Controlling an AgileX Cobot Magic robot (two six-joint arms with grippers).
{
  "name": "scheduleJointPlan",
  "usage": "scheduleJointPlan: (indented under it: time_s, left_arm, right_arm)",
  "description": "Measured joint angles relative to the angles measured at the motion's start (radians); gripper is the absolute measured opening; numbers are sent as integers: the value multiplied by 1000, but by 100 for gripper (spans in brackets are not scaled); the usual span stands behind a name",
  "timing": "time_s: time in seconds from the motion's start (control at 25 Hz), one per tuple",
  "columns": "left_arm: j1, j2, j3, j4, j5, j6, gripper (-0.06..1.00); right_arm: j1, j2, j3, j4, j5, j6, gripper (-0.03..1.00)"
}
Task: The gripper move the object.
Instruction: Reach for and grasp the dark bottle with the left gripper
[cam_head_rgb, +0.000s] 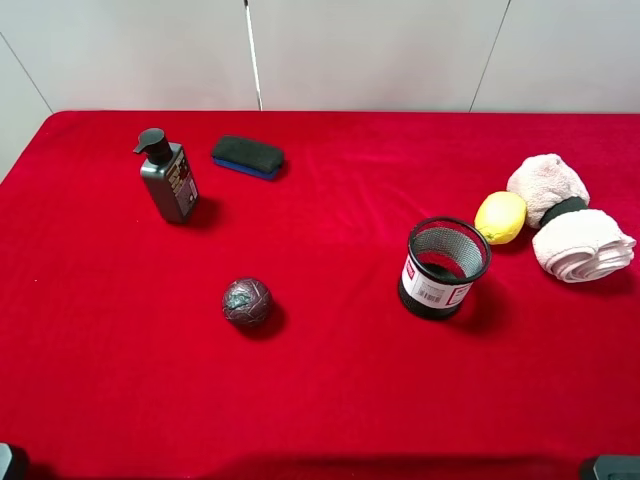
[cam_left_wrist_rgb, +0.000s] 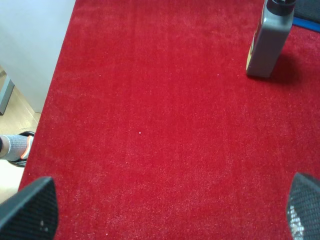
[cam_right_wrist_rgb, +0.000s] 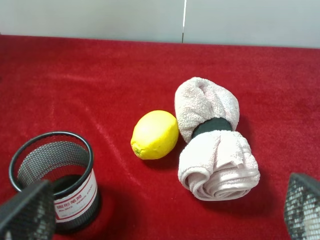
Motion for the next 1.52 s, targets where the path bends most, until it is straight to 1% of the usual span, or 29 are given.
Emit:
scheduleJointPlan:
  time_s: [1.52]
  left_arm:
    - [0,0,0,1,0,0,90]
  right_arm:
    - [0,0,0,0,1,0,69]
